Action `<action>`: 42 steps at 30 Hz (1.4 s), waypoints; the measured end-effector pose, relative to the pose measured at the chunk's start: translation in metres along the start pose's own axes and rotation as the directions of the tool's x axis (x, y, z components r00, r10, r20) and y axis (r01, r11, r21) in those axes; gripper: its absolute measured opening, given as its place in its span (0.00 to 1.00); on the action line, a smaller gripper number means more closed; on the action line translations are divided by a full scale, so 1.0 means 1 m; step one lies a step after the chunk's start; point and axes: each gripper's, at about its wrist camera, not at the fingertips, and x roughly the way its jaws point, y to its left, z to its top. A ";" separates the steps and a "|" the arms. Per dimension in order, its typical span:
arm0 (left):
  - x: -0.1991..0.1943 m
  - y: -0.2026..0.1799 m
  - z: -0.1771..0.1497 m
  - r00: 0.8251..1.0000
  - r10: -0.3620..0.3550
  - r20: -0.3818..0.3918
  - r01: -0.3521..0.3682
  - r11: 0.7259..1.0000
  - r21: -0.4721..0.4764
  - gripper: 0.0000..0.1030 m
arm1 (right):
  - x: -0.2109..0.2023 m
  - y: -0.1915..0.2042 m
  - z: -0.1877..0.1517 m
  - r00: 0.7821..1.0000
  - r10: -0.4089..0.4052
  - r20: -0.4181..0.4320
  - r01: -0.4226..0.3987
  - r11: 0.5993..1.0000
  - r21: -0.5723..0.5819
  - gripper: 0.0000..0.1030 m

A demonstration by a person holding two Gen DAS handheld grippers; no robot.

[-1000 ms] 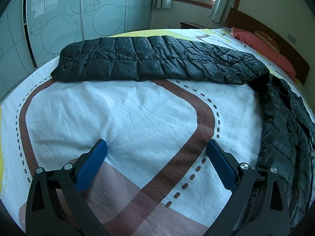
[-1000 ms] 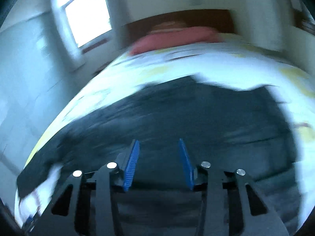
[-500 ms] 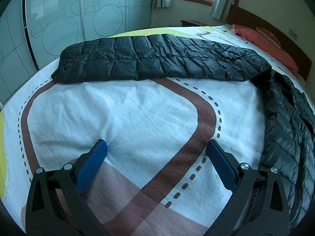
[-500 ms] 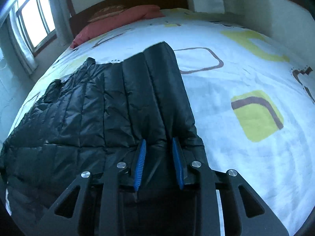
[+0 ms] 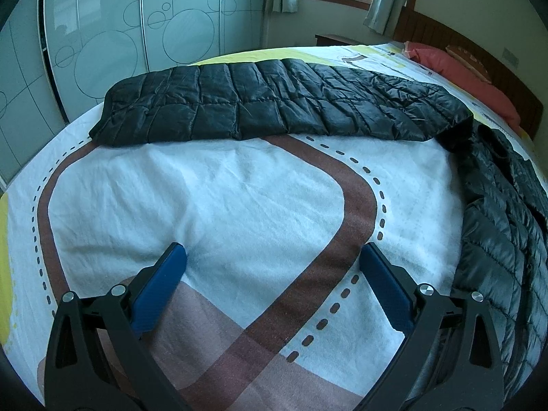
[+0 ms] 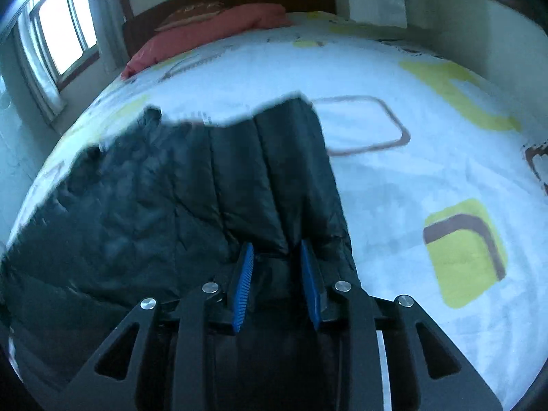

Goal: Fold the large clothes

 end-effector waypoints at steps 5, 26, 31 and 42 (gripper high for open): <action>0.000 0.000 0.000 1.000 0.001 0.000 -0.001 1.000 0.001 0.98 | 0.002 0.017 0.020 0.997 -0.027 0.073 0.029 0.999 -0.023 0.35; -0.001 0.001 0.000 1.000 -0.007 0.001 0.007 1.000 -0.005 0.98 | -0.002 0.069 -0.050 0.999 -0.031 0.028 0.034 0.988 -0.147 0.45; -0.010 0.015 0.005 0.995 -0.103 0.009 0.103 0.991 -0.087 0.98 | -0.003 0.069 -0.056 0.999 -0.028 0.046 0.034 0.989 -0.142 0.46; 0.004 0.078 0.037 0.980 -0.175 0.092 0.197 0.916 -0.350 0.98 | -0.004 0.064 -0.057 0.999 -0.005 0.052 0.012 0.992 -0.127 0.46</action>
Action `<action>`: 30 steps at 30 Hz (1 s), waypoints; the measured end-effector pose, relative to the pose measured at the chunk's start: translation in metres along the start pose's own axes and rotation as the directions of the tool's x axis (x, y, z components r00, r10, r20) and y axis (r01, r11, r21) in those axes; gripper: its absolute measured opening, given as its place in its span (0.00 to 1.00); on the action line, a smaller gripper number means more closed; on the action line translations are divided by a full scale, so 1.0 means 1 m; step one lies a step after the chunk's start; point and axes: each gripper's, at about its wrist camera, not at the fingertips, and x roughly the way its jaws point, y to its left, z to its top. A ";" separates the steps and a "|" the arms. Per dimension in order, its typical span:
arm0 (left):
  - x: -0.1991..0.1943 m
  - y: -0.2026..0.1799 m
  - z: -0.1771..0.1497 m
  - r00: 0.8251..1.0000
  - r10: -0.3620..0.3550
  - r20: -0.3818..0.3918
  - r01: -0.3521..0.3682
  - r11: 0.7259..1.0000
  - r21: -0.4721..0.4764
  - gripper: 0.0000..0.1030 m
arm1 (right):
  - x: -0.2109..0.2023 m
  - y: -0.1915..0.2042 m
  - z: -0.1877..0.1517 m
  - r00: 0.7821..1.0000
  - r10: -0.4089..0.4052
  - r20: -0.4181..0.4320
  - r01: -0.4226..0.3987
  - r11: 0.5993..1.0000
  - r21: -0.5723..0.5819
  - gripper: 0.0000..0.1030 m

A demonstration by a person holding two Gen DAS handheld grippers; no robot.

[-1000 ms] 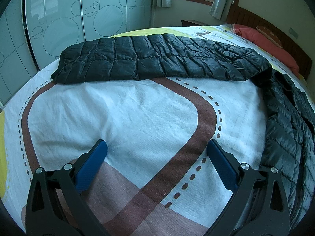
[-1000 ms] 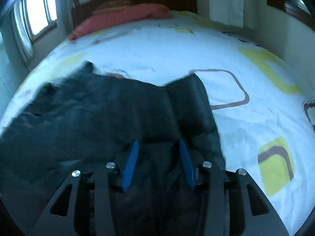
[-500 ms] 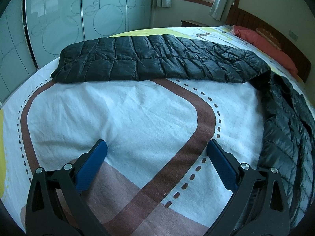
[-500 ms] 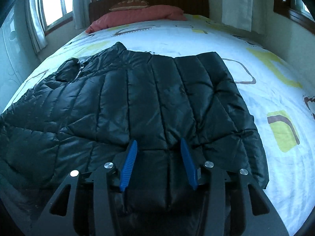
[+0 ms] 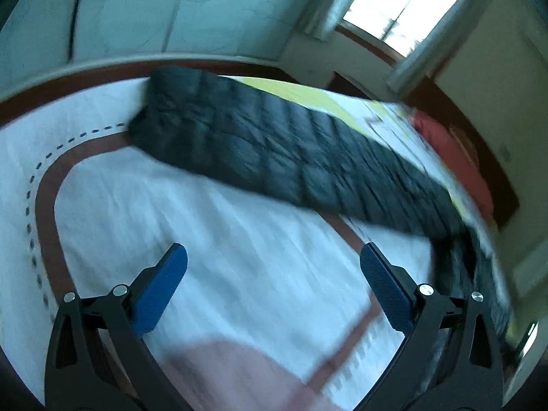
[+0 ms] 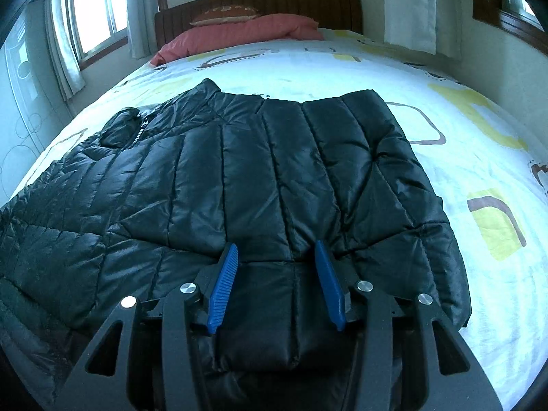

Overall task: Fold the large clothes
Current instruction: 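Grasp the other sleeve cuff with the left gripper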

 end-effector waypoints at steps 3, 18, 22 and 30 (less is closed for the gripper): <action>0.013 0.018 0.022 0.998 -0.060 0.036 0.064 0.992 -0.106 0.98 | 0.000 0.000 0.000 1.000 -0.001 0.002 0.001 1.000 -0.001 0.46; 0.045 0.010 0.067 0.991 0.035 0.130 -0.004 0.971 -0.239 0.14 | -0.001 0.000 0.001 1.000 -0.001 0.007 0.001 1.000 -0.002 0.46; 0.039 -0.017 0.073 0.986 0.022 0.163 0.009 0.982 -0.188 0.10 | -0.001 -0.001 0.001 1.000 0.000 0.008 0.000 1.000 -0.001 0.46; 0.032 -0.172 0.058 0.970 -0.186 0.155 0.168 0.978 0.121 0.10 | -0.001 -0.001 0.001 1.000 0.002 0.010 -0.002 1.000 0.003 0.46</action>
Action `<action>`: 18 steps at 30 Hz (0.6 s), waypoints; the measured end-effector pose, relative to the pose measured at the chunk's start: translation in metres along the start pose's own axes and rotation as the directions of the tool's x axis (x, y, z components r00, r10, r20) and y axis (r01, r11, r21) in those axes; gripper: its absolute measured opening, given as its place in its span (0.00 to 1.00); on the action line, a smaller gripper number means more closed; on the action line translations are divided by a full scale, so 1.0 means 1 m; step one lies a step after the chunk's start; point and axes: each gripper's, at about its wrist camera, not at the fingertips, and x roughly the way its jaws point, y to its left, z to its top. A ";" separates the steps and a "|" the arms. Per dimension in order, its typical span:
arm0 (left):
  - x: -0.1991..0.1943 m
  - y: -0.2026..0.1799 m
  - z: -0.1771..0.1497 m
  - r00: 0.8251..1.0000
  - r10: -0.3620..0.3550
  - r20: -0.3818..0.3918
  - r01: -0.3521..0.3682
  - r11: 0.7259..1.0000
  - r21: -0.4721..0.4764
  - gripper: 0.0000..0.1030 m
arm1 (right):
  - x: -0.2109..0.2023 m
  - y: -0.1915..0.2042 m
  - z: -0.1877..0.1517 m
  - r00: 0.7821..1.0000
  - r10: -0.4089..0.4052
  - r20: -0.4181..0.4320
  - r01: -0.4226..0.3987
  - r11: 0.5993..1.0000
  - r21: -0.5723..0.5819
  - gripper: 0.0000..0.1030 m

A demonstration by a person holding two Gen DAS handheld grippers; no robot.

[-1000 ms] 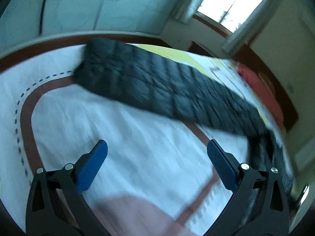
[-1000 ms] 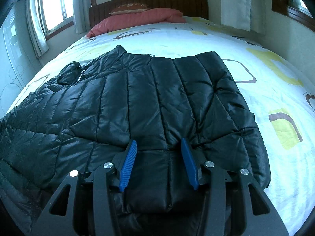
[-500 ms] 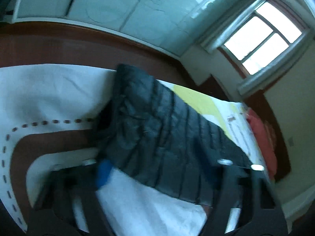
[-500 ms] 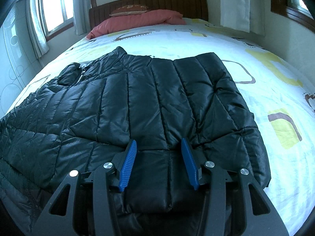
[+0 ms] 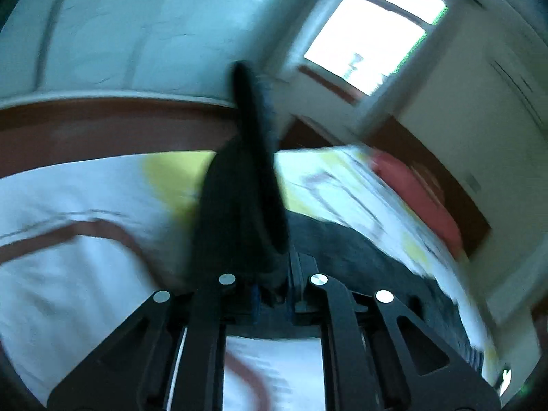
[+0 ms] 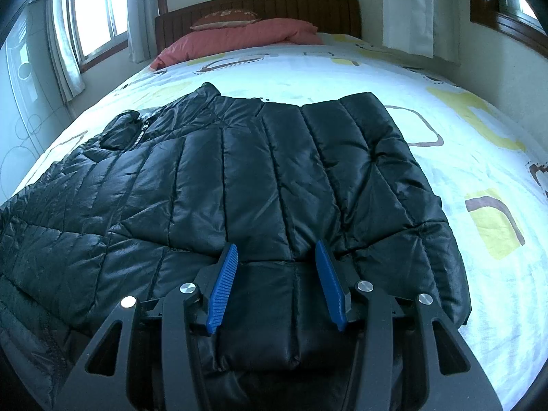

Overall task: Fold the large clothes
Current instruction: 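Grasp the other sleeve cuff with the left gripper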

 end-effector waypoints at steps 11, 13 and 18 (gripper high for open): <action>0.052 -0.264 -0.102 0.942 -0.236 -0.240 0.307 0.894 0.327 0.10 | 0.000 -0.004 0.001 1.000 0.017 0.005 -0.017 1.000 0.014 0.47; 0.057 -0.292 -0.126 0.927 -0.240 -0.289 0.336 0.872 0.354 0.10 | 0.000 -0.004 0.000 1.000 0.019 0.007 -0.019 1.000 0.018 0.47; 0.070 -0.343 -0.186 0.902 -0.211 -0.376 0.369 0.830 0.419 0.10 | 0.000 -0.004 -0.001 1.000 0.027 0.011 -0.027 0.999 0.027 0.47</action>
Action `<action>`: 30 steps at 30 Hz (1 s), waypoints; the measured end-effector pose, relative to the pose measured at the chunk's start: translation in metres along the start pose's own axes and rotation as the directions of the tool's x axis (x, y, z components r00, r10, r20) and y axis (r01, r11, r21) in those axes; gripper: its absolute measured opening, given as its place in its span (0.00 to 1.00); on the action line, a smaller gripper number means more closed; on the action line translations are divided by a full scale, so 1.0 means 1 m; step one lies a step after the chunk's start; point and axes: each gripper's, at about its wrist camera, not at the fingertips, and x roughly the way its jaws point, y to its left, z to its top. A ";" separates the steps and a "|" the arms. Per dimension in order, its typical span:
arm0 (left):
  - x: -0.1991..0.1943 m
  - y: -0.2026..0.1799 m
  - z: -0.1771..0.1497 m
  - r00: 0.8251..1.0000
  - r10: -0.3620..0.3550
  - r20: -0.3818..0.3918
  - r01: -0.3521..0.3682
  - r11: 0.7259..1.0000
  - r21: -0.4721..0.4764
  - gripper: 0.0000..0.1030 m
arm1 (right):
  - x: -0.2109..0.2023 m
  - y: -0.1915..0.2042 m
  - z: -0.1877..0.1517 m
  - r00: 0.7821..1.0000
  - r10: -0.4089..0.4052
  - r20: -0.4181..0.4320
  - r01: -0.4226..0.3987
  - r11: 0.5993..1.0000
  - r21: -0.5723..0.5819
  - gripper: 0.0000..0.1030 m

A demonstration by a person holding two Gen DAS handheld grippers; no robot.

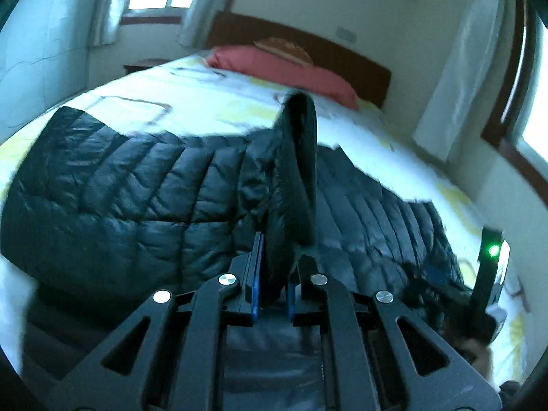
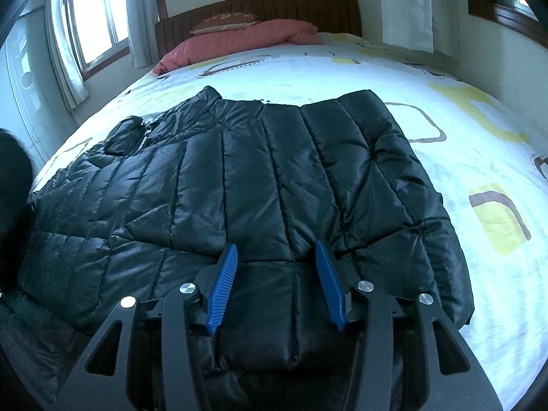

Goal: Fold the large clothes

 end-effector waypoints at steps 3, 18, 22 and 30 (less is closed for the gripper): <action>0.020 -0.009 -0.019 0.998 0.016 -0.057 -0.014 0.999 0.029 0.10 | 0.000 0.000 -0.001 1.000 0.007 0.002 -0.007 1.000 0.005 0.48; -0.040 0.014 -0.046 0.998 -0.015 -0.055 0.016 1.000 0.024 0.71 | -0.020 0.018 0.005 1.000 -0.013 0.001 0.013 1.000 0.007 0.57; -0.069 0.034 -0.043 1.000 0.010 -0.014 -0.009 0.999 0.031 0.73 | -0.040 0.048 0.004 0.999 0.048 0.021 -0.048 0.999 -0.002 0.57; -0.100 0.107 -0.041 0.989 0.146 0.034 -0.147 0.989 0.007 0.73 | -0.032 0.125 0.006 0.976 0.212 -0.049 -0.212 0.977 0.019 0.60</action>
